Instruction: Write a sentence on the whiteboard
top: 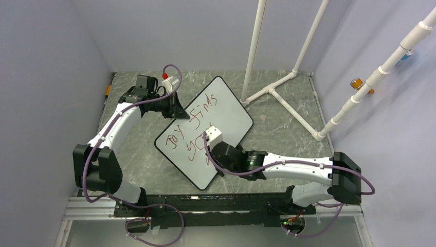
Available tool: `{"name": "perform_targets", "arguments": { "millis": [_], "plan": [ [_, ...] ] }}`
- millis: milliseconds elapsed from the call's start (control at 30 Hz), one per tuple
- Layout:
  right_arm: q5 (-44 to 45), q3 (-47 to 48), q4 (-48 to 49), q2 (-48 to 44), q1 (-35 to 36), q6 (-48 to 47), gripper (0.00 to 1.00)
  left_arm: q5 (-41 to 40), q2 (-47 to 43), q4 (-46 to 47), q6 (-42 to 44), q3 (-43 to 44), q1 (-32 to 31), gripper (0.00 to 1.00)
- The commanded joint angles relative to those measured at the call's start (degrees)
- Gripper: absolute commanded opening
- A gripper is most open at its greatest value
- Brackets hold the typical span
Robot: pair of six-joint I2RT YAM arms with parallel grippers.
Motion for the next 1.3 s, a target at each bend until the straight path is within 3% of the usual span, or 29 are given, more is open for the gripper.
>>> {"name": "perform_targets", "arguments": {
  "millis": [0,600,967,1267],
  "plan": [
    [2.35,1.83,2.56,0.92,-2.61,-0.97,0.00,-4.31,-2.16,4.10,3.88,1.49,-0.13,0.00],
    [-0.88,-7.11,2.00,-2.40,-4.30,4.62,0.00,-4.20,-1.87,4.20,3.69,1.59,-0.09,0.00],
    [-0.54,-6.91,2.48,-6.93,-4.58,5.65,0.00,-4.37,-1.80,4.07,3.73,1.57,-0.08,0.00],
    [-4.32,-5.43,6.84,-6.86,-11.64,4.75,0.00,-4.60,-2.09,4.06,3.87,1.27,-0.15,0.00]
  ]
}}
